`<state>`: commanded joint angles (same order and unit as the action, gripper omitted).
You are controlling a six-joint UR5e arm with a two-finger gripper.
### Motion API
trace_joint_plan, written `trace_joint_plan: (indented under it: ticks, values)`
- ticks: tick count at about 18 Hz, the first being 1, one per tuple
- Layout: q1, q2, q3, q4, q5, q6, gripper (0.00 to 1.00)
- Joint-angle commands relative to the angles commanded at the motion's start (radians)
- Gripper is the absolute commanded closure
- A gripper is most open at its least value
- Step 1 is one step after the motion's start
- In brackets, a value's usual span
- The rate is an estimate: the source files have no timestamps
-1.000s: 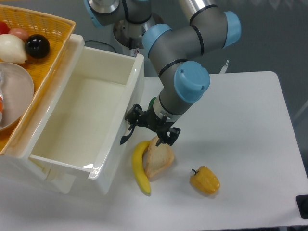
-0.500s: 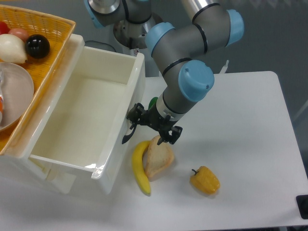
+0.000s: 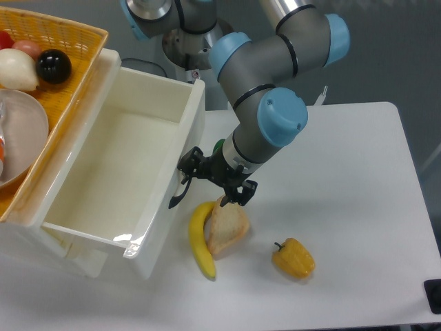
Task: Slide the top drawer open
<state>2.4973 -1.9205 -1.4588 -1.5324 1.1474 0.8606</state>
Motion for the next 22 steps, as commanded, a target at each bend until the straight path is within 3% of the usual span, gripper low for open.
trace_joint_plan:
  ticks: [16, 22]
  values:
    - [0.054, 0.023, 0.011, 0.015, -0.04, 0.009, 0.0]
    - [0.098, 0.015, 0.011, 0.169, -0.037, 0.026, 0.0]
